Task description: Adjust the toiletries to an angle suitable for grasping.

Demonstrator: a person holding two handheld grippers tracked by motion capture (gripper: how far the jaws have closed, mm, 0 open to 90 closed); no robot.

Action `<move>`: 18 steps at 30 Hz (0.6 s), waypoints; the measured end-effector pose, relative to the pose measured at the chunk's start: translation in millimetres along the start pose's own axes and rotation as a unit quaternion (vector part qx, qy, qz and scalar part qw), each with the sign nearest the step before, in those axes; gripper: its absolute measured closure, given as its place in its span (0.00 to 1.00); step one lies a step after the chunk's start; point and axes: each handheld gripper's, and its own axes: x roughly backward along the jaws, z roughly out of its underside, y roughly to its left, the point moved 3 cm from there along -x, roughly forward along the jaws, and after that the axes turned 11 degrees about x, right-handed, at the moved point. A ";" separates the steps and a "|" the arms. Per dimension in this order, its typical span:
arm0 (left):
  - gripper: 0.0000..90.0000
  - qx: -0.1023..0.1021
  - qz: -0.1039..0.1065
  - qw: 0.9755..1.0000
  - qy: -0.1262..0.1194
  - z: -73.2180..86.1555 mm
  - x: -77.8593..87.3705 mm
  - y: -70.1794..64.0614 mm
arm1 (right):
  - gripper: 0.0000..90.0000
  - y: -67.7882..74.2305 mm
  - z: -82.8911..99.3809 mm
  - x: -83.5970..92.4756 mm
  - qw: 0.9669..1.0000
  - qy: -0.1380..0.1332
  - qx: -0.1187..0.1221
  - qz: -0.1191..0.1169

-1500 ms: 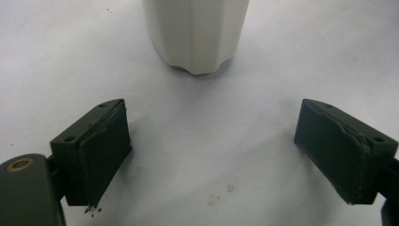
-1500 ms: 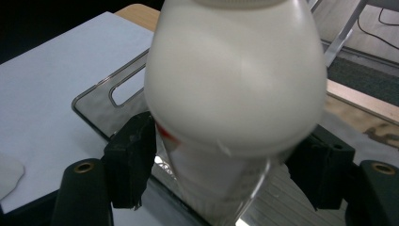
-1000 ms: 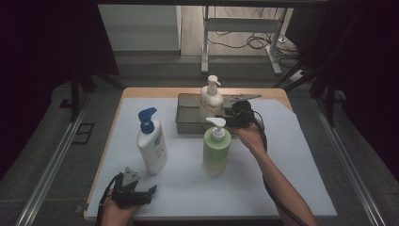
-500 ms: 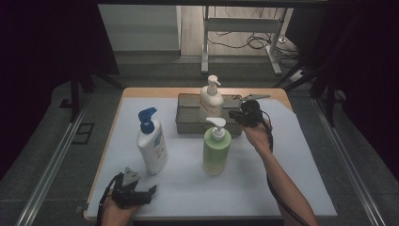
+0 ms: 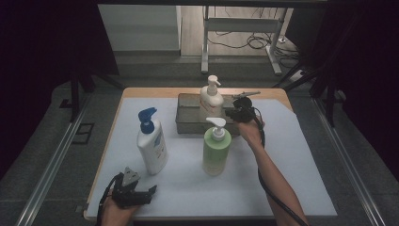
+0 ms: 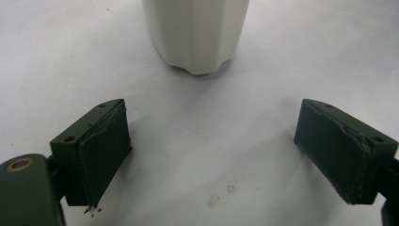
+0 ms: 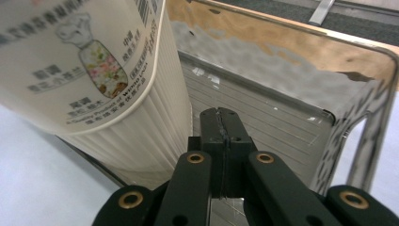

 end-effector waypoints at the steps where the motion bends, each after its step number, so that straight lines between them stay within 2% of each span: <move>1: 0.12 0.000 0.000 1.000 0.000 0.0 0.0 0.0 | 0.99 0.3 -0.1 -1.1 1.000 0.003 0.000 -0.001; 11: 0.12 0.000 0.000 1.000 0.000 0.0 0.0 0.0 | 0.99 8.1 -2.7 -12.1 1.000 0.009 0.007 -0.018; 18: 0.12 0.001 0.001 1.000 0.000 -0.1 -0.1 -0.1 | 0.99 11.3 -3.3 -15.4 1.000 0.014 0.002 -0.018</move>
